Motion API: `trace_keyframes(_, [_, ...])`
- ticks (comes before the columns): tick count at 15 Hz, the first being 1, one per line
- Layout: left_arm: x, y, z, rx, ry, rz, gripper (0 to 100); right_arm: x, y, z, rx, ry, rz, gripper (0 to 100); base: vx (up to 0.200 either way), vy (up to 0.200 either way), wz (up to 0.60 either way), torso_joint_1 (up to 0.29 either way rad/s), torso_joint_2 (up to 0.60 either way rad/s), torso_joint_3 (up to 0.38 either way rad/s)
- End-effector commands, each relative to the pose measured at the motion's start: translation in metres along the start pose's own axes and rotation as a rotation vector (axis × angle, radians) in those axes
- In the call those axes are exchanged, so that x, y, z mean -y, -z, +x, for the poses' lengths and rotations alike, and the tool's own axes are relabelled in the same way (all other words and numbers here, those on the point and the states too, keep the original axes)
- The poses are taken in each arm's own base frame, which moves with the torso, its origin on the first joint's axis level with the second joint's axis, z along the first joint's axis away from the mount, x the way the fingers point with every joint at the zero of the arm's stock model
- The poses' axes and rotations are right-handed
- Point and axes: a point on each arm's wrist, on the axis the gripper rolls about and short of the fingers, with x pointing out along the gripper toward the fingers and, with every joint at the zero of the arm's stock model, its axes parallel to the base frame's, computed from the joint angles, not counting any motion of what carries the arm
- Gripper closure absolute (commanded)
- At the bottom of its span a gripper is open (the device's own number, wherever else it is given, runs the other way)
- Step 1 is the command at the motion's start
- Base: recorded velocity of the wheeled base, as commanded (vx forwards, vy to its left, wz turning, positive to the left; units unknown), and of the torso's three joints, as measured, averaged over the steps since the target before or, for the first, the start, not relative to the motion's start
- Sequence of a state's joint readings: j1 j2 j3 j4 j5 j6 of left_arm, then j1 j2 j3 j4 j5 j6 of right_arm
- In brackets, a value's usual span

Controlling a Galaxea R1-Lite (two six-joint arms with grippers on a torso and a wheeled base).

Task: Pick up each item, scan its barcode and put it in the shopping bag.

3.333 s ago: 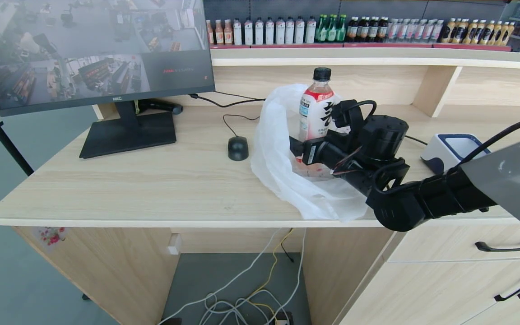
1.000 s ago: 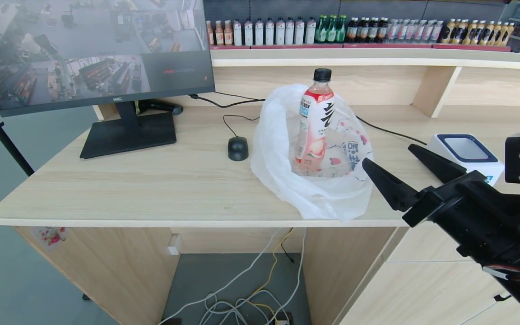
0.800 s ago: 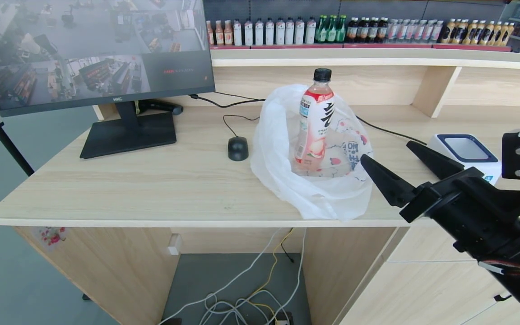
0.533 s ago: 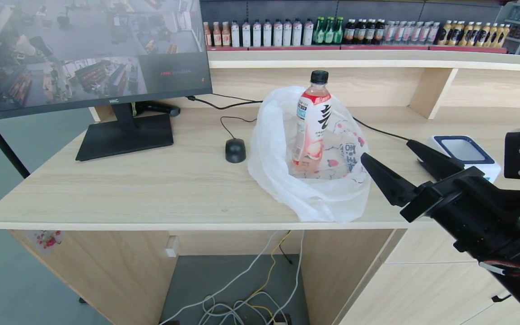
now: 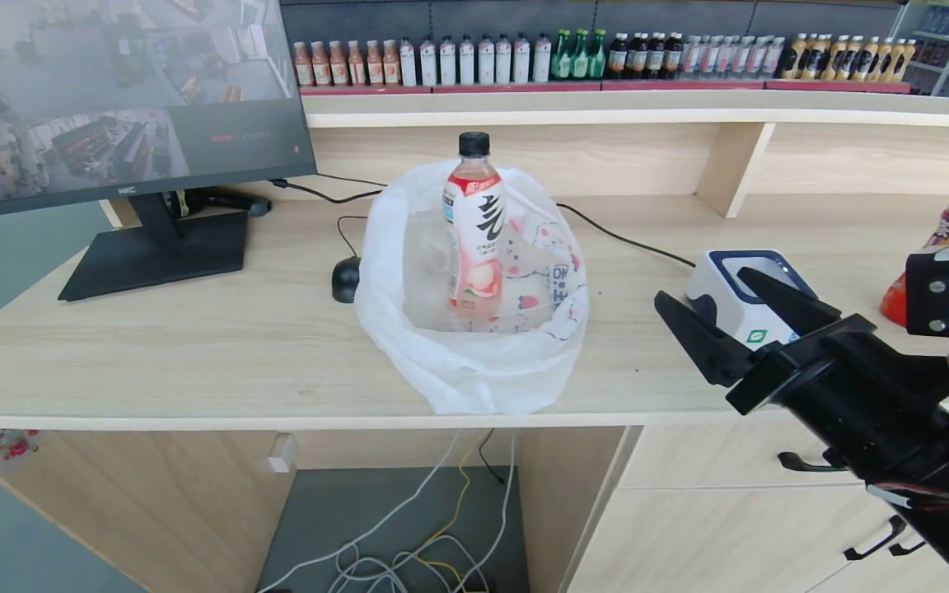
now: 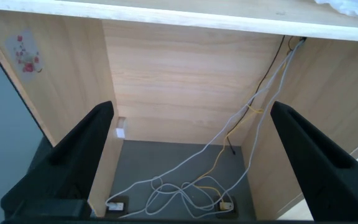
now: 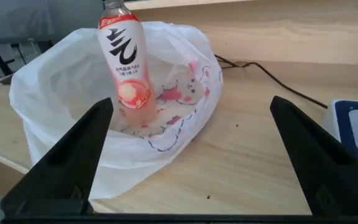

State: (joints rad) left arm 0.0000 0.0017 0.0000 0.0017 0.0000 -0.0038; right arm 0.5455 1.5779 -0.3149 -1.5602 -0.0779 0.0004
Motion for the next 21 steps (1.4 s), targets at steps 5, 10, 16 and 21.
trace_keyframes(5, [0.000, 0.000, 0.000, 0.000, 0.000, -0.005, 0, 0.000, 0.004, -0.003, -0.021, 0.000, -0.002, 0, 0.000, -0.200, 0.00, 0.001, 0.00, 0.001])
trace_keyframes(10, [0.000, 0.000, 0.000, 0.000, -0.002, -0.005, 0, 0.000, 0.001, -0.005, -0.012, 0.003, -0.001, 0, 0.000, -0.200, 0.00, 0.000, 0.00, 0.000])
trace_keyframes(16, [0.000, 0.000, 0.000, 0.000, -0.002, -0.005, 0, 0.000, 0.002, -0.007, -0.018, 0.003, 0.000, 0, 0.000, -0.200, 0.00, 0.000, 0.00, 0.004])
trace_keyframes(21, [0.000, 0.000, 0.000, 0.000, -0.002, -0.005, 0, 0.001, 0.000, -0.015, -0.016, 0.003, 0.001, 0, 0.000, -0.200, 0.00, 0.003, 0.00, 0.004])
